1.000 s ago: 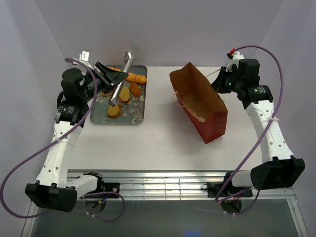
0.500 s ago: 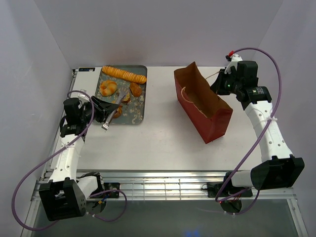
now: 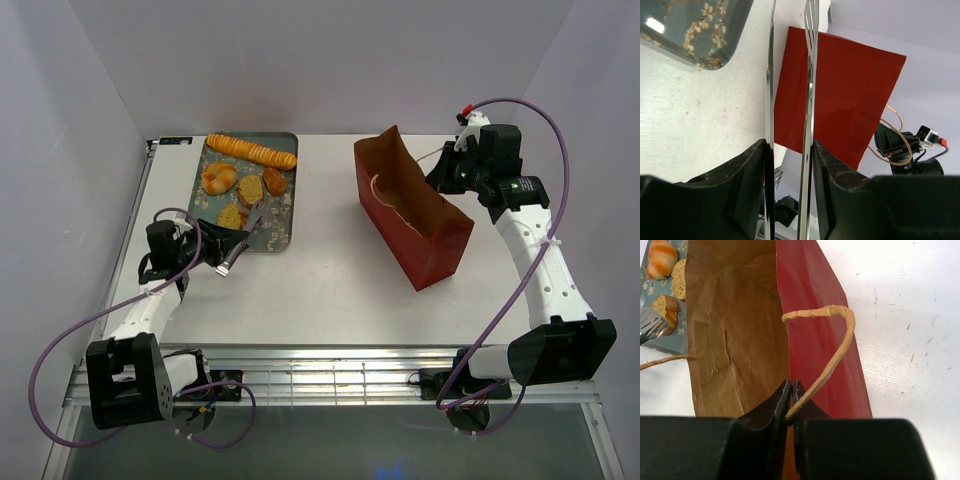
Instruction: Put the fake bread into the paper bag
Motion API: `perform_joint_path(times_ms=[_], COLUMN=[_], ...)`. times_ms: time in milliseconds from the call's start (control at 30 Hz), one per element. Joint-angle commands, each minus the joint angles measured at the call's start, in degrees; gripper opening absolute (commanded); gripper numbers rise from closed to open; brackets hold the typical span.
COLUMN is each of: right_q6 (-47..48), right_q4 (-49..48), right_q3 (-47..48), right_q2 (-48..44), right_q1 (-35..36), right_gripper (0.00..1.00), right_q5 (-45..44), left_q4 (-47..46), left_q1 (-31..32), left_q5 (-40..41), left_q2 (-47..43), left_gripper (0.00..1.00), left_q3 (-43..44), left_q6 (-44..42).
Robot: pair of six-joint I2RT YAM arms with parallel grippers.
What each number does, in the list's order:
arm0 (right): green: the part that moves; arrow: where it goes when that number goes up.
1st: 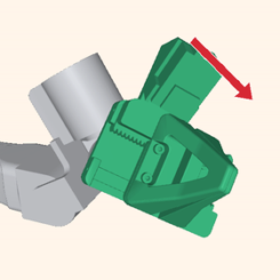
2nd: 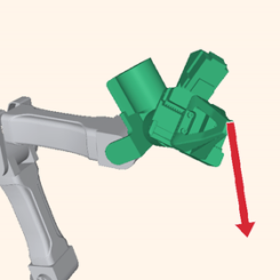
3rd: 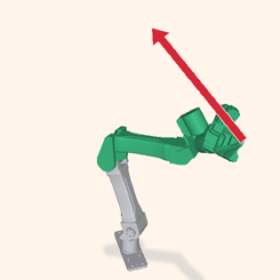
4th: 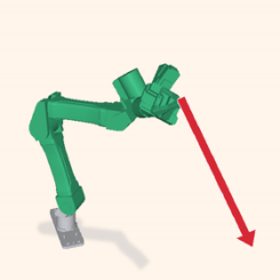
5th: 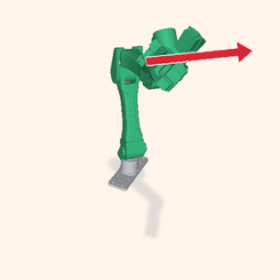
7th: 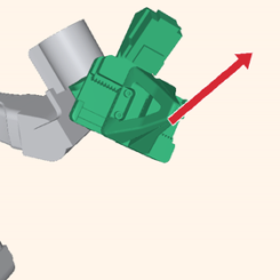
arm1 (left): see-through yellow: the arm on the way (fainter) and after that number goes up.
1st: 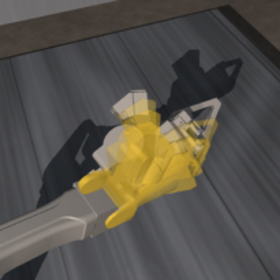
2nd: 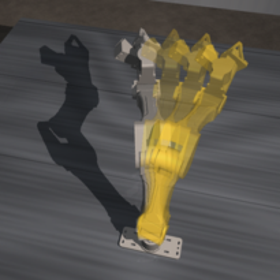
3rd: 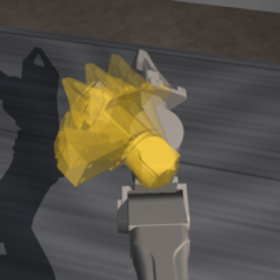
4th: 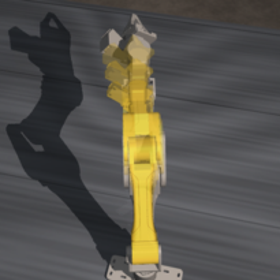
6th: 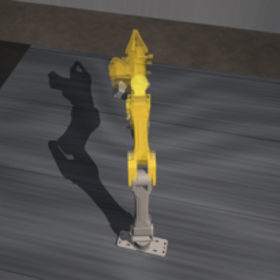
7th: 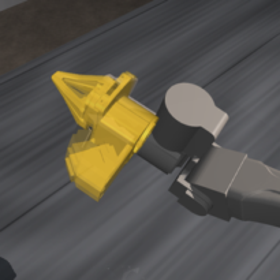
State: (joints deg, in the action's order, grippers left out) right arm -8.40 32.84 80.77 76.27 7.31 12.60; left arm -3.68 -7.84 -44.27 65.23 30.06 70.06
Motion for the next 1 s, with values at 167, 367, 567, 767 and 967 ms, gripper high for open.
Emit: perform_joint_path(times_ms=[167, 367, 567, 767, 967], right_q6=[0.6, 0.4, 0.1, 0.1, 0.1], right_q4=[-1.8, -2.1, -3.0, -3.1, -3.0], right_q3=[-0.5, -0.6, -1.6, -1.3, -0.8], right_q2=[-1.7, -1.9, -1.7, -1.6, -1.7], right_q1=[0.1, 0.2, 0.2, 0.2, 0.1], right_gripper=[0.11, 0.11, 0.11, 0.12, 0.12], right_q5=[1.5, 2.4, 3.8, 4.6, 5.7], left_q4=[13.2, 25.4, 21.1, 15.5, 16.4], left_q1=[-0.4, -2.1, -5.3, -6.0, -6.1], left_q5=[10.1, 13.1, 6.7, 3.9, 6.4], left_q2=[-8.2, -16.6, -20.1, -20.2, -18.5], left_gripper=[0.5, 0.5, 0.5, 0.51, 0.53], left_q3=[1.8, 2.8, -5.4, -8.4, -5.0], left_q6=[-6.4, -9.3, 1.4, 9.6, 11.1])
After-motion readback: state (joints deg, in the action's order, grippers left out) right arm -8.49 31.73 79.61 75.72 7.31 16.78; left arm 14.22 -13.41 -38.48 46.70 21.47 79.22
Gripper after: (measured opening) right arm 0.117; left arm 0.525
